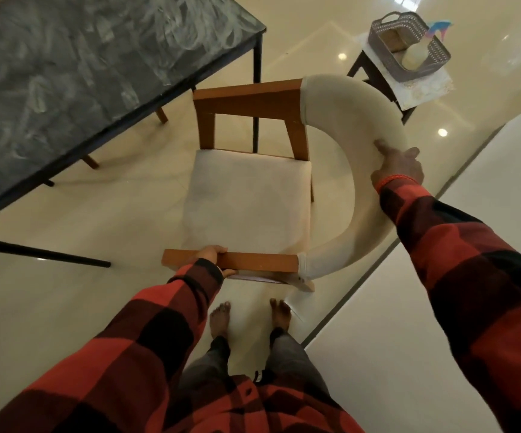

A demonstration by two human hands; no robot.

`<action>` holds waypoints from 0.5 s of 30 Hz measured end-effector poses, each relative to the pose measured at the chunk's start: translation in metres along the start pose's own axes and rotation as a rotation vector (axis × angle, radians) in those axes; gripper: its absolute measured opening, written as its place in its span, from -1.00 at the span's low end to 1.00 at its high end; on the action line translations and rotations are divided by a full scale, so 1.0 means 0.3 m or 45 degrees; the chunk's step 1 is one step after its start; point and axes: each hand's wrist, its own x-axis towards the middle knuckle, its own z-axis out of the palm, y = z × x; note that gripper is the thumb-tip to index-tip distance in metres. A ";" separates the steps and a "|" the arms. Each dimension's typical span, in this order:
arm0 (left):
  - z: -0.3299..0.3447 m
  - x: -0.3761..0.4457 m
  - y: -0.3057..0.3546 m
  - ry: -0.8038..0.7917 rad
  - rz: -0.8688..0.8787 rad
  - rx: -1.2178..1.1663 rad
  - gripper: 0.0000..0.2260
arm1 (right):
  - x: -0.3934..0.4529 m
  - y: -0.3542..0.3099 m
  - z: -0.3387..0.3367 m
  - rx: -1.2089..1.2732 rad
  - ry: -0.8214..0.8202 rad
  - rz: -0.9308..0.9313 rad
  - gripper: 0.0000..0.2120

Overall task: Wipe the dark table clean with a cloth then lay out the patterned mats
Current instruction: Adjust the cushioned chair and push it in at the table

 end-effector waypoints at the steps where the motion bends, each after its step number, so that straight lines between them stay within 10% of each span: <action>1: -0.015 0.003 0.011 -0.007 0.007 0.013 -0.83 | -0.014 -0.004 0.005 -0.001 0.000 0.001 -0.33; 15: -0.260 0.053 0.319 0.063 0.045 0.174 -0.71 | -0.222 -0.182 0.065 0.026 -0.019 0.007 -0.40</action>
